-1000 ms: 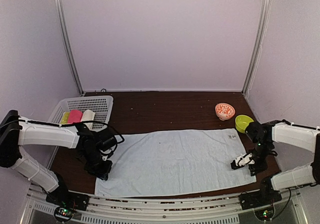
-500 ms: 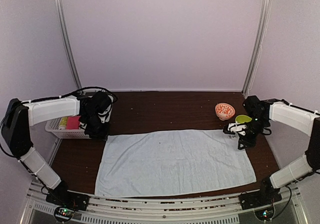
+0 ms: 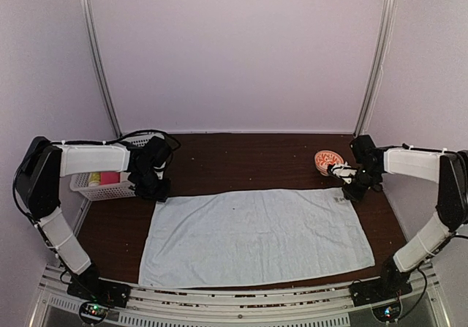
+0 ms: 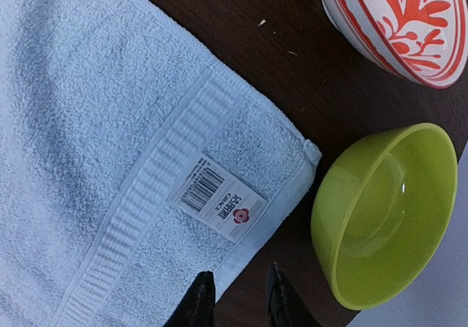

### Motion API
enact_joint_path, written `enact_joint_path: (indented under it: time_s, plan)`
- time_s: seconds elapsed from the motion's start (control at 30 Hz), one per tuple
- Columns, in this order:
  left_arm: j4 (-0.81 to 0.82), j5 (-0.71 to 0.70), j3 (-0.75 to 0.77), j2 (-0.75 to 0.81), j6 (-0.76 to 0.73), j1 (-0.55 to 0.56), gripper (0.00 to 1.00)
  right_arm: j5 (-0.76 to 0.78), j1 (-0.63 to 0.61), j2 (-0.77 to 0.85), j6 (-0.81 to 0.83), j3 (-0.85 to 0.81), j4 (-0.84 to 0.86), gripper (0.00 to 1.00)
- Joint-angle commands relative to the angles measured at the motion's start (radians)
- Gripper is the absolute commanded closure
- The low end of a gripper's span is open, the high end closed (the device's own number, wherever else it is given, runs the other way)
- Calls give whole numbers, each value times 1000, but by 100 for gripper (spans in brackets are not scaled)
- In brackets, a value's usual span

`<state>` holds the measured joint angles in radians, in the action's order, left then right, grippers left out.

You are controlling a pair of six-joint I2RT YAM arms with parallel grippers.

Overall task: Roll the towels
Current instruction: Pick up the towel from the center of the board.

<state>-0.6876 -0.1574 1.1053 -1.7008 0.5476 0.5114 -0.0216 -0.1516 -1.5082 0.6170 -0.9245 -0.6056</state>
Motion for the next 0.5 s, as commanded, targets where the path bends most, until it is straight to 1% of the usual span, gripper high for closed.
enact_joint_path:
  time_s: [0.0, 0.13, 0.27, 0.37, 0.47]
  plan:
    - [60, -26, 2, -18, 9, 0, 69, 36, 3, -50, -60, -14, 77, 76]
    - [54, -37, -9, -20, 37, 15, 67, 10, 3, -54, -63, -20, 77, 76]
    - [63, -67, -25, -36, 79, 26, 60, -20, 3, -48, -56, -12, 67, 76]
    - [66, -89, -37, -42, 101, 62, 60, -41, 1, -29, -49, -7, 42, 76]
    - [83, -115, -75, -30, 111, 68, 59, -35, 1, -1, -42, 4, 46, 75]
